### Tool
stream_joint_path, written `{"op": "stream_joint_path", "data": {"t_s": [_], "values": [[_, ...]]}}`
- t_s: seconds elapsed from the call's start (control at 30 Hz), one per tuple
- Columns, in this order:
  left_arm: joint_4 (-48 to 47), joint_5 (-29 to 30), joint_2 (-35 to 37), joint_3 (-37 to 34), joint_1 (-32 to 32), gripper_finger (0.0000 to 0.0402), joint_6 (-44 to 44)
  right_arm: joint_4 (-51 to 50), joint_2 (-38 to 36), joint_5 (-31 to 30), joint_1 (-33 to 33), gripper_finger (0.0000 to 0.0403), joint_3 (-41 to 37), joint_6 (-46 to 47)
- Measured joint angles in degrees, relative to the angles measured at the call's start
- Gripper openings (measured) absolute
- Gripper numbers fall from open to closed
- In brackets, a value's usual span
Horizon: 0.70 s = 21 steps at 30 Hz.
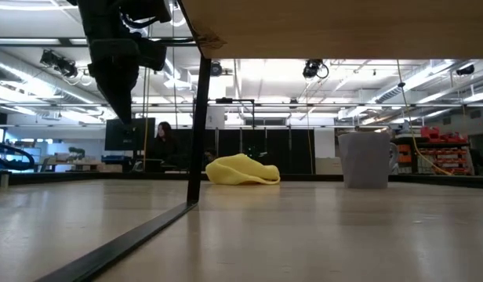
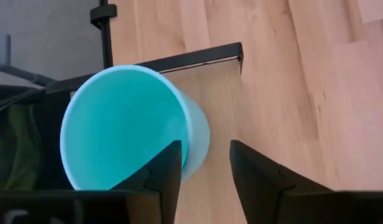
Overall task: Stack small to large cups/mugs on shelf
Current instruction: Put the blue mug on the shelf
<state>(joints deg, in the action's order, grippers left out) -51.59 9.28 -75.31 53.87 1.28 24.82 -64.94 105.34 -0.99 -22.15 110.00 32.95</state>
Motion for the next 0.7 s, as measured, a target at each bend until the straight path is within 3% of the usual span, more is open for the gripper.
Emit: {"op": "stream_joint_path", "data": {"t_s": [0.33, 0.7], "values": [[0.04, 0.01, 0.00, 0.00, 0.00, 0.0022, -0.02, 0.10, 0.00, 1.29, -1.02, 0.0106, -0.01, 1.82], [0.69, 0.02, 0.00, 0.00, 0.00, 0.0024, -0.07, 0.41, 3.27, 4.97, -1.73, 0.0103, -0.04, 3.07]]}}
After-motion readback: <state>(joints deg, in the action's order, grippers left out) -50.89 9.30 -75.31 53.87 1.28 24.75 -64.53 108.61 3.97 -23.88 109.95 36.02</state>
